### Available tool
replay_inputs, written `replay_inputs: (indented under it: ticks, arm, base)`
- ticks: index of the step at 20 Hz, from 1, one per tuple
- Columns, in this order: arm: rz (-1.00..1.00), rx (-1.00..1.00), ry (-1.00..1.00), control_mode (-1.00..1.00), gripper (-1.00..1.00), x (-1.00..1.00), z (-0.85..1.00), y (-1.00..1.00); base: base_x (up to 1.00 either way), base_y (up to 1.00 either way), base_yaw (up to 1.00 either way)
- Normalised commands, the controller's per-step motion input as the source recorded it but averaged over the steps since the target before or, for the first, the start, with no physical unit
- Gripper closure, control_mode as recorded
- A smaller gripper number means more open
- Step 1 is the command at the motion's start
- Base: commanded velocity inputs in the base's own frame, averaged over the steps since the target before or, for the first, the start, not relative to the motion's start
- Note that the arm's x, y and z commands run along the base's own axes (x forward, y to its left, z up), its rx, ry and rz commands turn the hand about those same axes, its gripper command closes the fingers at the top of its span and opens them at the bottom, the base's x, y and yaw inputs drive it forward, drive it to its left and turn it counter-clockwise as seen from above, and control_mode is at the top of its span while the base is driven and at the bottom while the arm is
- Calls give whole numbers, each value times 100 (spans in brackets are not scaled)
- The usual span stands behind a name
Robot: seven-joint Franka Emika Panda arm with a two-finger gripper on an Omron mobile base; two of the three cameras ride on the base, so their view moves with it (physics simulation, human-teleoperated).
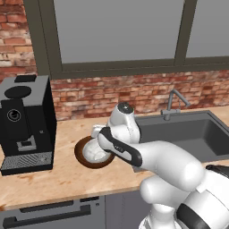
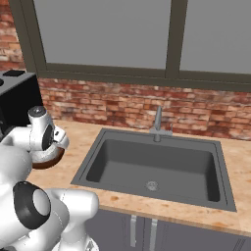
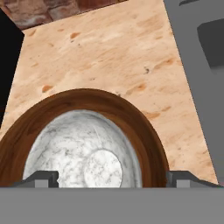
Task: Pick up the bowls on the counter and stack them on top of one another in the open cabinet. Place the smaller bowl on top of the larger bowl.
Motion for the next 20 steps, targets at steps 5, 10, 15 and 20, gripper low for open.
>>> replay_inputs:
  ticks: [5,10,15,20]
  arm:
    - [-13,0,15,-100,-100,-2,22,-23]
    - [-5,0,9,-100,-100,-13,-22,-33]
    - [0,1,0,-100,-100,-1,-2,-2]
    - [0,1,1,-100,-100,0,-12,0]
  base:
    - [0,0,0]
    - [0,0,0]
    - [0,0,0]
    - [0,0,0]
